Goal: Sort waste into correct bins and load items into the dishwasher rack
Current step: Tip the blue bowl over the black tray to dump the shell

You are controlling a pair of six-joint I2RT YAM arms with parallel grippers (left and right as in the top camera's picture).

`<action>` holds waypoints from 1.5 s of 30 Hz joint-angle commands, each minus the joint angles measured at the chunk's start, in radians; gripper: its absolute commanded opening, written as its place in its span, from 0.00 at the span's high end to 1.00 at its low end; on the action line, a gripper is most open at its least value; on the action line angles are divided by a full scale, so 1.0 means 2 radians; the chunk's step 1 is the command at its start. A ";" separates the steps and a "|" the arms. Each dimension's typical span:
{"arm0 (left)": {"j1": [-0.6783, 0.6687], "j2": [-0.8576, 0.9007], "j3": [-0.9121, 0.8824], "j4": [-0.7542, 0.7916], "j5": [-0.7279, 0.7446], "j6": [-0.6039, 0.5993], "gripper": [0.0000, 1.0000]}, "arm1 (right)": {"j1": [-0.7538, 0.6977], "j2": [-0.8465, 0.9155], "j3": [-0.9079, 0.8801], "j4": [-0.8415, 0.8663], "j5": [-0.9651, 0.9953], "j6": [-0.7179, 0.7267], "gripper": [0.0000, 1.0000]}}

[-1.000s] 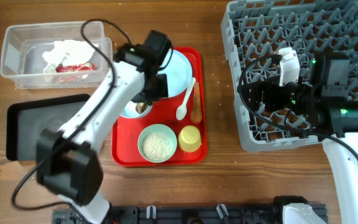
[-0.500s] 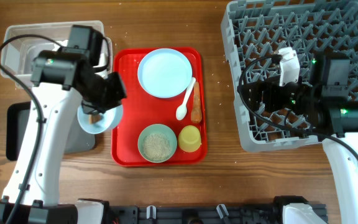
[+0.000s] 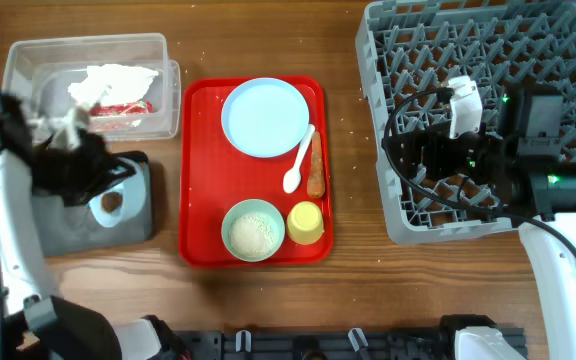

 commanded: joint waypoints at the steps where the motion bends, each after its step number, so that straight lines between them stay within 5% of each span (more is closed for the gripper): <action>1: 0.109 0.007 -0.064 0.024 0.147 0.096 0.96 | 0.000 0.002 0.011 0.000 -0.010 0.006 0.00; 9: 0.260 0.086 -0.166 0.124 0.274 0.140 0.96 | 0.000 0.002 0.011 0.002 0.003 0.006 0.00; 13: 0.274 0.130 -0.166 0.130 0.385 0.166 0.96 | 0.000 0.002 0.011 0.000 0.003 0.007 0.00; 19: 0.270 0.131 -0.166 0.151 0.447 0.165 0.96 | 0.000 0.002 0.011 0.000 0.003 0.011 0.00; 26: 0.295 0.131 -0.165 0.238 0.481 0.057 0.96 | 0.000 0.002 0.011 -0.002 0.003 0.011 0.00; 38: 0.288 0.109 -0.147 0.231 0.469 0.058 0.96 | 0.000 0.002 0.011 -0.002 0.003 0.011 0.00; 41: 0.250 0.063 -0.103 0.203 0.413 0.057 0.96 | 0.000 0.002 0.011 -0.002 0.003 0.011 0.00; 45: 0.160 -0.020 -0.028 0.181 0.252 0.008 0.96 | 0.000 0.002 0.011 -0.002 0.003 0.011 0.00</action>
